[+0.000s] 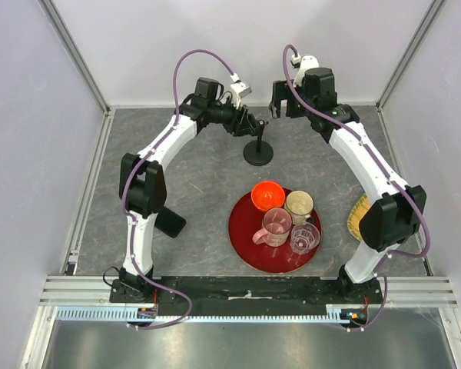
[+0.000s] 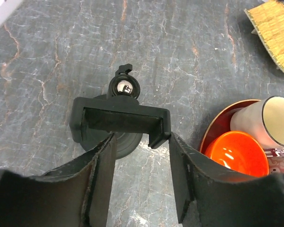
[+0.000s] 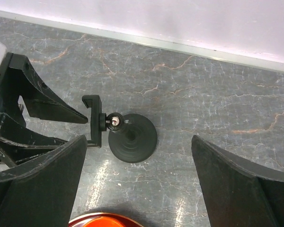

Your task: Place the phone on the phone stand

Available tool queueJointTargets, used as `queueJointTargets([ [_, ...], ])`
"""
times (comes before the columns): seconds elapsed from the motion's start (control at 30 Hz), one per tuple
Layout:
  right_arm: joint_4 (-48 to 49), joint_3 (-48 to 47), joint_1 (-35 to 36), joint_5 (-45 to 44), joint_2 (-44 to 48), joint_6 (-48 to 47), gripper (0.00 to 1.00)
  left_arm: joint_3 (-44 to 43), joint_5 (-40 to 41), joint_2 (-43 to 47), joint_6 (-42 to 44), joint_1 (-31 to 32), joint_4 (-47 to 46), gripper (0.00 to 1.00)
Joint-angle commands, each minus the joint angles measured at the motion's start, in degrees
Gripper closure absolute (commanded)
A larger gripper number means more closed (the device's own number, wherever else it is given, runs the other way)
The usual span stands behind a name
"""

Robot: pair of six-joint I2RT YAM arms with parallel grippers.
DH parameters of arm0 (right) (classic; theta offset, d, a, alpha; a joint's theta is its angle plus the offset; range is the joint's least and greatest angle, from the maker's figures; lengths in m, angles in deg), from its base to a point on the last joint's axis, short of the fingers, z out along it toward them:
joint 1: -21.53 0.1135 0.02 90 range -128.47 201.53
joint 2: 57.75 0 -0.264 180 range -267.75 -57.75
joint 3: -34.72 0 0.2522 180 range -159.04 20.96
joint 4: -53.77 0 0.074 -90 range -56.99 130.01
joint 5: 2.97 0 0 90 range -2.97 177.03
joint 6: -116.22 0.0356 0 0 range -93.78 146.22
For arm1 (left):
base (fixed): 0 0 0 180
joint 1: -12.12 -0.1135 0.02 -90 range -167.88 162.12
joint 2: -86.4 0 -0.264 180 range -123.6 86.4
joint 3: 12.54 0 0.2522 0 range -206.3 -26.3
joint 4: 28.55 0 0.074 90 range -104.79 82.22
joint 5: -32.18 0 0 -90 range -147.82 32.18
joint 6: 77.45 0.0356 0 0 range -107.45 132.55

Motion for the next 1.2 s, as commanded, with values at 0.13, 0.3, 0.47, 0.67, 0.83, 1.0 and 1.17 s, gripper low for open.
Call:
queueJointTargets([
  [0.13,1.84,-0.29,0.09,0.87,-1.85,0.67,0.02,1.25,7.55,5.94,1.24,-0.37,-6.9,0.47],
  [0.3,0.87,-0.82,0.09,0.78,-2.2,0.84,0.02,10.32,5.99,12.46,-5.07,-1.86,-18.41,0.31],
  [0.47,0.87,-1.17,0.18,2.01,-2.73,1.28,0.02,13.23,5.44,13.26,-9.21,-4.15,-23.44,0.2],
  [0.67,0.87,-1.87,1.05,3.42,-3.52,1.89,0.02,7.26,6.51,5.71,-14.66,-4.33,-23.44,0.19],
  [0.83,0.87,-2.49,2.02,3.95,-3.96,1.72,0.02,4.52,-0.17,0.43,-15.2,-4.33,-27.21,0.13],
  [1.0,0.87,-2.67,2.46,3.77,-4.4,1.54,0.02,4.79,-4.31,-1.68,-13.27,-4.33,-28.63,0.37],
  [1.17,0.87,-3.02,2.55,3.77,-4.84,1.54,0.02,9.52,-6.94,0.07,-14.31,-4.33,-32.48,0.41],
])
